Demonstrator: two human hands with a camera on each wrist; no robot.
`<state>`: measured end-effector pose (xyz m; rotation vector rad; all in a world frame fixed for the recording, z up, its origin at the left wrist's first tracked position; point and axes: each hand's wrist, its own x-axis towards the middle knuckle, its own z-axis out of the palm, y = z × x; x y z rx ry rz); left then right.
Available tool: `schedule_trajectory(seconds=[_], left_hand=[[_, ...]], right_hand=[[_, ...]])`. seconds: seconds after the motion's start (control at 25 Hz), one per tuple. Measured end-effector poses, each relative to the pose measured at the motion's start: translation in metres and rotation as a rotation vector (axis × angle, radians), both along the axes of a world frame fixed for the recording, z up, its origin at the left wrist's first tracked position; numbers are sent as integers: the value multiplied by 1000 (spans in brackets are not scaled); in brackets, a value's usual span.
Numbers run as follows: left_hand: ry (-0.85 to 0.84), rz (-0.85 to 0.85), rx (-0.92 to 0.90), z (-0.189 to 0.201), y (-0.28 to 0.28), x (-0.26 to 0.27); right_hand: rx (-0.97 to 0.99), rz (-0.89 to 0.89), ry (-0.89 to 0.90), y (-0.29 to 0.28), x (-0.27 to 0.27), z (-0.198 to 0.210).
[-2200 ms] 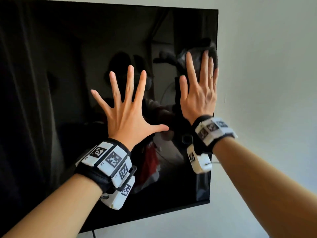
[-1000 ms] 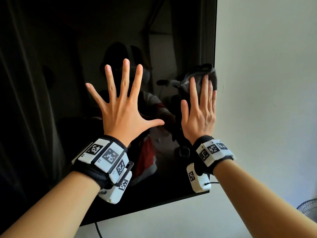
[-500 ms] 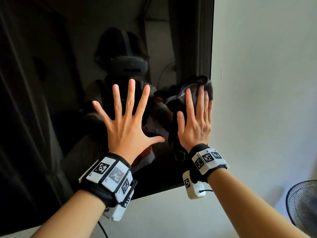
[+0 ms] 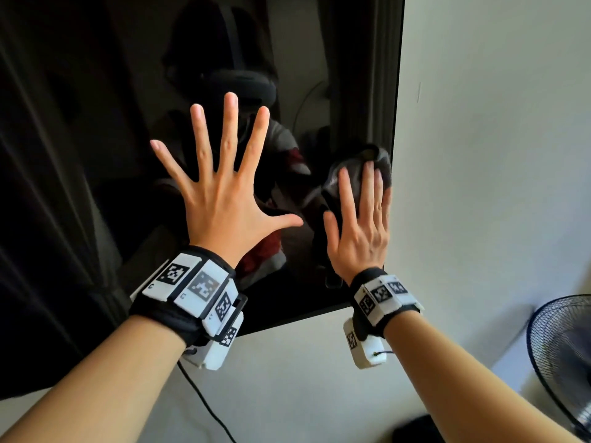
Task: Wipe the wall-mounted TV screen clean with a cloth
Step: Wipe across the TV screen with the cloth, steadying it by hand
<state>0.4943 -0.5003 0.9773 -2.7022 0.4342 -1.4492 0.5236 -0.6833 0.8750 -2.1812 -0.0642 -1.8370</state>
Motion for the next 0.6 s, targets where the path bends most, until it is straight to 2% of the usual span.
schedule_trajectory(seconds=[0.08, 0.24, 0.32, 0.44, 0.52, 0.6], left_hand=[[-5, -1, 5, 0, 0, 0], [-7, 3, 3, -1, 1, 0], [-9, 8, 8, 1, 0, -1], [-2, 3, -4, -4, 0, -4], [24, -2, -9, -24, 3, -9], [73, 9, 21, -55, 9, -13]], right_hand=[[-39, -22, 32, -2, -3, -20], [44, 24, 7, 0, 1, 12], [63, 29, -10, 1, 2, 7], [29, -6, 24, -3, 1, -43], [20, -29, 75, -5, -2, -79], [40, -21, 101, -3, -5, -95]])
